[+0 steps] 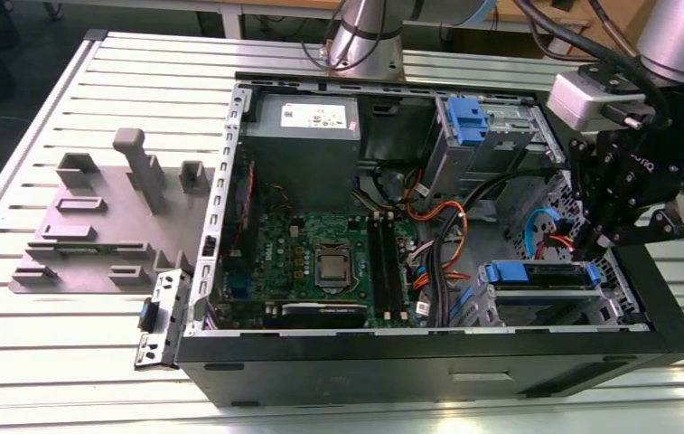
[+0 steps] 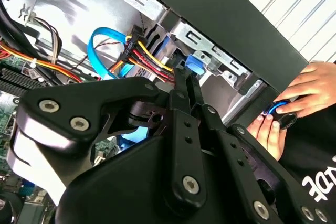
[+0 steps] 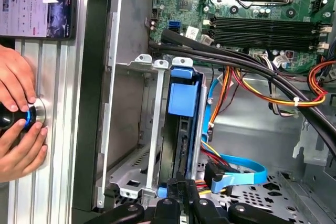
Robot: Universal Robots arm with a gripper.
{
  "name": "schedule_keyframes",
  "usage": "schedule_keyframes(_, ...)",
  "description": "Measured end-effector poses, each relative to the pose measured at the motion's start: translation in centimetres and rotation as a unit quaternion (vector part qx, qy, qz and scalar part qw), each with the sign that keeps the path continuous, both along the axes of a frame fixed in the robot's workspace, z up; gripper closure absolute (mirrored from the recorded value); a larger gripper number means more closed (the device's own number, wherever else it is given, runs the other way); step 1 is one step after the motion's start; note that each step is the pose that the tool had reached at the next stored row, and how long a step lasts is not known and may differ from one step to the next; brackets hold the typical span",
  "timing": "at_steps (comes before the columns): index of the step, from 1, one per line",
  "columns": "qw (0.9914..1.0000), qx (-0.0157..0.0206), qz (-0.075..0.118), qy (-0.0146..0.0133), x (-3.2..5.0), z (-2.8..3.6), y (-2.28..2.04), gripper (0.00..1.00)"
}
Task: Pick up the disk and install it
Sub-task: 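Insert the first disk wire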
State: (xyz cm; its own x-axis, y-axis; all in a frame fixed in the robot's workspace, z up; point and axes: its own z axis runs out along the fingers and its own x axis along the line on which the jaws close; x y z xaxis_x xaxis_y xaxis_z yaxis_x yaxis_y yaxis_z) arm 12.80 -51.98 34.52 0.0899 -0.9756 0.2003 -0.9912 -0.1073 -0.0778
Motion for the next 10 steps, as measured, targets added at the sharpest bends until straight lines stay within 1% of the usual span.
schedule_keyframes(1,1.00000,0.0007,0.000,-0.0022,-0.09,-0.01,-0.02,0.84)
schedule_keyframes(3,0.99995,0.0009,0.000,-0.0099,-0.44,-0.04,-0.03,0.84)
schedule_keyframes(4,0.99991,0.0010,0.000,-0.0132,-0.62,-0.08,-0.04,0.84)
schedule_keyframes(5,0.99988,0.0010,0.000,-0.0155,-0.80,-0.12,-0.04,0.84)
schedule_keyframes(6,0.99986,0.0011,0.000,-0.0166,-0.94,-0.18,-0.04,0.84)
schedule_keyframes(7,0.99985,0.0013,-0.001,-0.0170,-0.99,-0.23,-0.04,0.84)
schedule_keyframes(10,0.99980,0.0037,-0.010,-0.0171,-1.02,-0.37,-0.05,0.84)
